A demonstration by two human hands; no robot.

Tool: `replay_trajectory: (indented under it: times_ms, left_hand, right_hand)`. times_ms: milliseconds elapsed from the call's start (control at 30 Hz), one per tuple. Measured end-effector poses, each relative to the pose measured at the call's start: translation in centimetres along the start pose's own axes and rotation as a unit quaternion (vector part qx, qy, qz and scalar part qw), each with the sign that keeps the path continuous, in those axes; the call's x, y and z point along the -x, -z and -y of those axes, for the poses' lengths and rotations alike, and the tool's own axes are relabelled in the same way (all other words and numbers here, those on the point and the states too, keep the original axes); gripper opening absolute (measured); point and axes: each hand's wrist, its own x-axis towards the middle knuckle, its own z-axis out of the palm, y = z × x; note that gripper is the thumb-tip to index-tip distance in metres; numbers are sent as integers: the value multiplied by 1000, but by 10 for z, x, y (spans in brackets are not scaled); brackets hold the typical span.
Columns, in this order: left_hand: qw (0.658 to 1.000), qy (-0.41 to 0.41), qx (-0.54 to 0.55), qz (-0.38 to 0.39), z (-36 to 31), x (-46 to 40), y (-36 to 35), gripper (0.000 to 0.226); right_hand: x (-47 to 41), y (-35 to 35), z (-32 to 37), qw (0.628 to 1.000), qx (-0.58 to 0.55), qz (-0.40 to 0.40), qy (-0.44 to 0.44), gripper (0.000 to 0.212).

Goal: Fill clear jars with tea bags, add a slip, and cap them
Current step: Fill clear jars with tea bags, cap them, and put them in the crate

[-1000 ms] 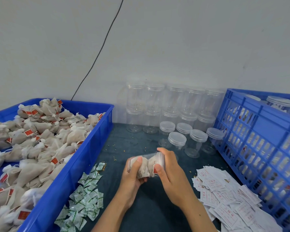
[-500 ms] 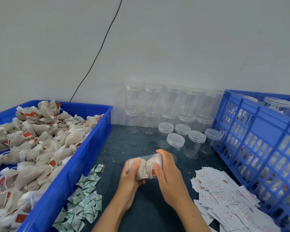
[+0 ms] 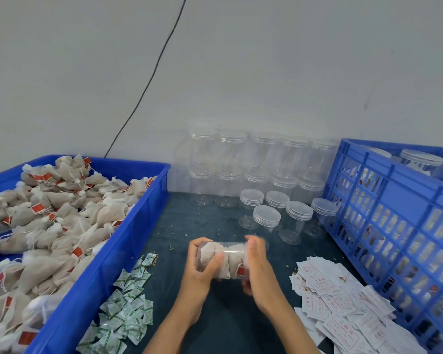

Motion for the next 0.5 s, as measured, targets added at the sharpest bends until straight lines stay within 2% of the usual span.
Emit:
replay_trajectory:
  times_ms: [67, 133, 167, 267, 300, 367, 433, 467, 500]
  left_hand:
    - [998, 35, 48, -7, -1, -1, -1, 62]
    - [993, 66, 94, -10, 0, -2, 1, 59]
    - [992, 75, 103, -9, -1, -3, 2, 57]
    - [993, 69, 100, -15, 0, -3, 2, 49]
    - [994, 61, 91, -17, 1, -3, 2, 46]
    - [994, 60, 86, -19, 3, -3, -1, 44]
    - [991, 76, 103, -24, 5, -4, -1, 43]
    - [990, 82, 110, -26, 5, -5, -1, 42]
    - [989, 84, 115, -26, 6, -7, 0, 42]
  right_hand:
    - [1, 5, 5, 995, -75, 54, 26, 44]
    - [7, 9, 7, 986, -44, 137, 79, 51]
    - [10, 11, 6, 983, -11, 151, 104, 48]
    - [11, 9, 6, 992, 63, 68, 85, 24]
    - [12, 10, 7, 993, 95, 40, 56, 33]
    - [8, 10, 12, 992, 114, 44, 19, 61]
    - [8, 10, 12, 995, 33, 76, 53, 95]
    - [7, 12, 9, 992, 8, 96, 80, 100]
    - [9, 13, 10, 988, 17, 116, 102, 85]
